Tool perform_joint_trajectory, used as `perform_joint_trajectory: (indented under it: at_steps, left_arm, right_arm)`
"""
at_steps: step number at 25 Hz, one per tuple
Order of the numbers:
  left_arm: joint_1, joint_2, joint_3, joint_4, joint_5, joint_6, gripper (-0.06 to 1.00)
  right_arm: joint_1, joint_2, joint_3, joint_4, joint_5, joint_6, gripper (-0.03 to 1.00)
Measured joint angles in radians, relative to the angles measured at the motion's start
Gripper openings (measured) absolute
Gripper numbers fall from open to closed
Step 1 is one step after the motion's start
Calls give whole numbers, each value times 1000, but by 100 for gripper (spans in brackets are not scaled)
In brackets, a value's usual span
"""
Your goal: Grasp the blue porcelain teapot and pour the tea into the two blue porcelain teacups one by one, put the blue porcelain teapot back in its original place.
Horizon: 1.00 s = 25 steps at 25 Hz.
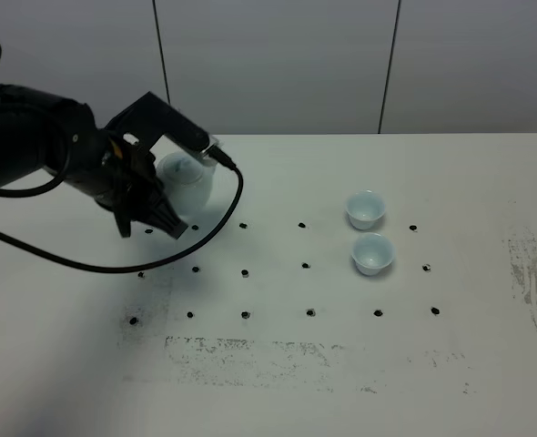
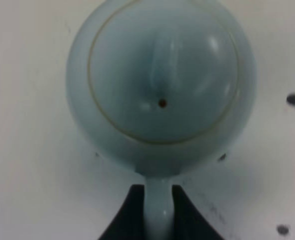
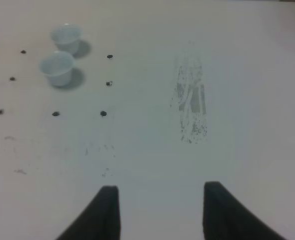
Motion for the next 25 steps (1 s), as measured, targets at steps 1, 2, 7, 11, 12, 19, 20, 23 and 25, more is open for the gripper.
perform_joint_trajectory:
  at_steps: [1, 2, 7, 11, 12, 19, 20, 23, 25]
  left_arm:
    - [-7, 16, -44, -3, 8, 8, 4]
    - [-15, 37, -94, -4, 18, 18, 4]
    - [-48, 184, -365, -85, 154, 149, 4]
    - [-73, 324, -585, -142, 249, 246, 4]
    - [-77, 360, -638, -145, 266, 271, 4]
    - [-84, 545, -919, -152, 404, 437, 4]
    - [-86, 560, -941, -152, 412, 462, 4]
    - [-93, 579, -963, -150, 421, 552, 4]
    - [-95, 580, -963, -151, 425, 604, 4]
  right_arm:
    - [0, 0, 0, 0, 0, 0, 37]
    - [0, 0, 0, 0, 0, 0, 37]
    - [0, 0, 0, 1, 0, 0, 37]
    - [0, 0, 0, 1, 0, 0, 37]
    - [0, 0, 0, 1, 0, 0, 37]
    - [0, 0, 0, 1, 0, 0, 35]
    - [0, 0, 0, 1, 0, 0, 36]
    - [0, 0, 0, 1, 0, 0, 36]
    - [0, 0, 0, 1, 0, 0, 36]
